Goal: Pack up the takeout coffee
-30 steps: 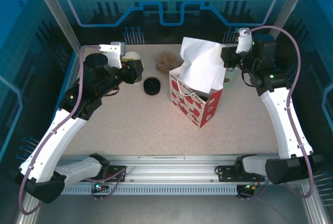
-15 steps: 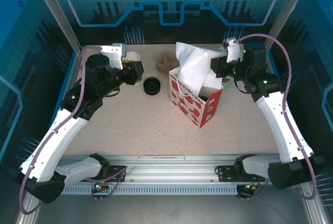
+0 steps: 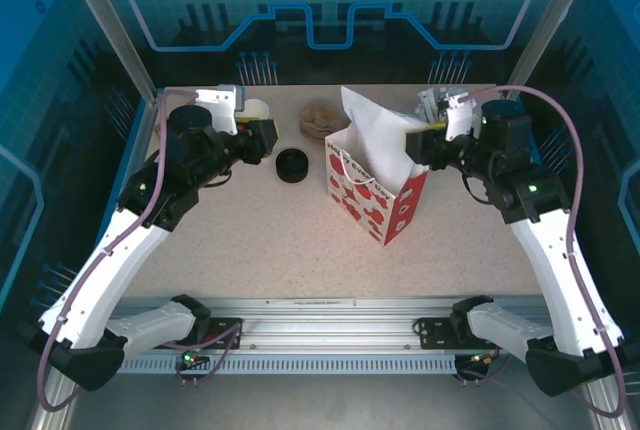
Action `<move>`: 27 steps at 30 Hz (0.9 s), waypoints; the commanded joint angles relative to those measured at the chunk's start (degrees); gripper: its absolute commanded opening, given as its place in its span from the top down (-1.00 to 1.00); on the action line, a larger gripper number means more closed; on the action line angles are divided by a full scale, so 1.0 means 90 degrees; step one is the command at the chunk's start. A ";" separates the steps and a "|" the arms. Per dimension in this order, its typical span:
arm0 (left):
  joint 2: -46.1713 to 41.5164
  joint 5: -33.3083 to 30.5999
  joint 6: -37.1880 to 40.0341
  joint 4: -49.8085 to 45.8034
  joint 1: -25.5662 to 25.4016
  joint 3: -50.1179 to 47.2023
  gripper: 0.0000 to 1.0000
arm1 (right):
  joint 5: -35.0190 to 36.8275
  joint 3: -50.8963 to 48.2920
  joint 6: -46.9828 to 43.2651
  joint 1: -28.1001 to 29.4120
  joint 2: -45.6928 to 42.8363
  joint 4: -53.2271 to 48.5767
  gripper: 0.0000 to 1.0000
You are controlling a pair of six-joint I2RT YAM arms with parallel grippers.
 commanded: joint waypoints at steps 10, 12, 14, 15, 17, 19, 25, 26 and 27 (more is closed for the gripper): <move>-0.0114 0.0122 0.0123 0.0030 -0.0024 -0.0005 0.14 | 0.1216 0.0995 -0.0992 0.0868 0.0422 -0.0628 -0.23; -0.0107 0.0130 0.0116 0.0037 -0.0023 -0.0003 0.14 | 0.1391 0.1132 -0.1095 0.1156 0.0648 -0.0713 -0.27; -0.0083 0.0167 0.0112 0.0051 -0.0015 -0.0002 0.14 | 0.1623 0.1305 -0.1251 0.1466 0.0985 -0.0901 -0.28; -0.0071 0.0169 0.0113 0.0051 -0.0021 0.0007 0.14 | 0.1806 0.1396 -0.1302 0.1552 0.1137 -0.0988 -0.28; -0.0036 0.0214 0.0103 0.0037 -0.0019 0.0012 0.14 | 0.2131 0.1558 -0.1372 0.1614 0.1491 -0.1203 -0.26; -0.0026 0.0254 0.0093 0.0011 -0.0021 -0.0001 0.13 | 0.2346 0.1608 -0.1392 0.1624 0.1750 -0.1365 -0.23; -0.0108 0.0261 0.0116 0.0116 -0.0024 -0.0479 0.06 | 0.2070 0.1011 -0.1227 0.1631 0.1556 -0.0938 -0.21; -0.0147 0.0235 0.0113 0.0156 -0.0019 -0.0639 0.03 | 0.2055 0.0855 -0.1185 0.1633 0.1387 -0.0787 -0.23; -0.0186 0.0212 0.0113 0.0214 -0.0022 -0.0787 0.00 | 0.2095 0.0724 -0.1161 0.1617 0.1238 -0.0663 -0.23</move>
